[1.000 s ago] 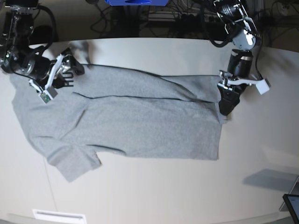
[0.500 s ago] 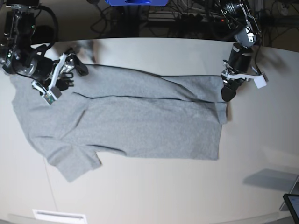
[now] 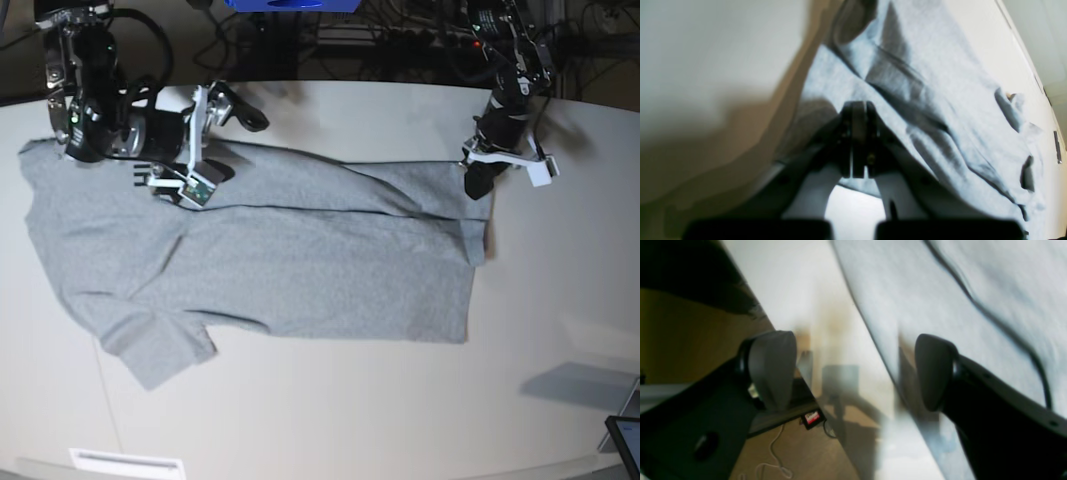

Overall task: Fold the T-shirt properly
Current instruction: 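Swing the right gripper across the shirt toward the left gripper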

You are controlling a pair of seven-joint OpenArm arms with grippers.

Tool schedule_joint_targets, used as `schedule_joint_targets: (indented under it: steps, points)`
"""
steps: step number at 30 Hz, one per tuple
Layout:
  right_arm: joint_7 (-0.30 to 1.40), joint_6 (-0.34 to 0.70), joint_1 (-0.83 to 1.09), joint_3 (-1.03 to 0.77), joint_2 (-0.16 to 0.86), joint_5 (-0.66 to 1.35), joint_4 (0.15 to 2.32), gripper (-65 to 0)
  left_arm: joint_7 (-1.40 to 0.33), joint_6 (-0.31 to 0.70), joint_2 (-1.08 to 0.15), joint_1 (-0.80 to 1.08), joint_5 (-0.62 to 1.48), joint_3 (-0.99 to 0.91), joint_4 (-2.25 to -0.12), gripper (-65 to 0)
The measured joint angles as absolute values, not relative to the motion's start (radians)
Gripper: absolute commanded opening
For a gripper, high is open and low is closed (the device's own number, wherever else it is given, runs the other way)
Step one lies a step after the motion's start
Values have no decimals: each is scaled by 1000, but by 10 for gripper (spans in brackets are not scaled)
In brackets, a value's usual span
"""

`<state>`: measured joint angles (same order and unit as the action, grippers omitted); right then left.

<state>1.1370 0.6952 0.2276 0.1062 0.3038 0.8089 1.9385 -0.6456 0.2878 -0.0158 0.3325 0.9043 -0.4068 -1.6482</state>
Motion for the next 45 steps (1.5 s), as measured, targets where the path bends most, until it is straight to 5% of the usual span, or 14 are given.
schedule_joint_targets:
  steps: [8,27,35,39,45]
  points:
    - [1142,695,162,209,242,807,1937,-650,-646,287,-22,366,897,-406,-1646,-650]
    - [1144,691,8,305,128,807,1712,-649,-643,300,-43,380,893,-405,-1809,-650]
    - [1176,685,-4,367,138,667,1784,-649,-554,369,-42,386,411,-338,-1855,-650]
    - [1121,579,-25,548,142,505,1856,-650,-389,393,-23,428,211,-266,-1850,-650]
    - [1013,376,1,709,147,253,1860,-650,-357,393,-15,432,188,-260,-1791,-650]
